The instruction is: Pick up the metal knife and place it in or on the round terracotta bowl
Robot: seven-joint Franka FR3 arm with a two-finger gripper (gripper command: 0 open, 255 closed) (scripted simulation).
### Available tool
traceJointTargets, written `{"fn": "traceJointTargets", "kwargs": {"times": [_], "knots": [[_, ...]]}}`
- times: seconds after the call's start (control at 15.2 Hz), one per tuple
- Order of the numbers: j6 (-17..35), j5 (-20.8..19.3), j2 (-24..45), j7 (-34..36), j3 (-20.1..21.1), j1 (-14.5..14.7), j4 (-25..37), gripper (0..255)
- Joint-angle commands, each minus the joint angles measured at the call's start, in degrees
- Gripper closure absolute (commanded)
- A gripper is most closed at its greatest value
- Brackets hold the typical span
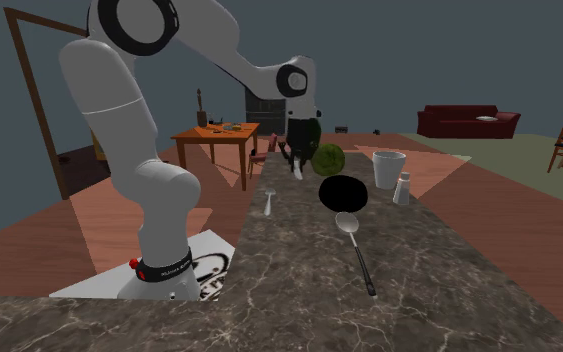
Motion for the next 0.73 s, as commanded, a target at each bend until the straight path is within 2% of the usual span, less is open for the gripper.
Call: {"fn": "traceJointTargets", "kwargs": {"times": [0.0,0.53,0.66], "knots": [[-1.7,-0.1,-0.7,0.1,0.2,0.0,1.0,255],[-7.8,0.0,-1.9,0.0,0.7,0.1,5.9,255],[-7.8,-0.1,0.3,-2.9,-1.2,-0.7,8.2,255]]}}
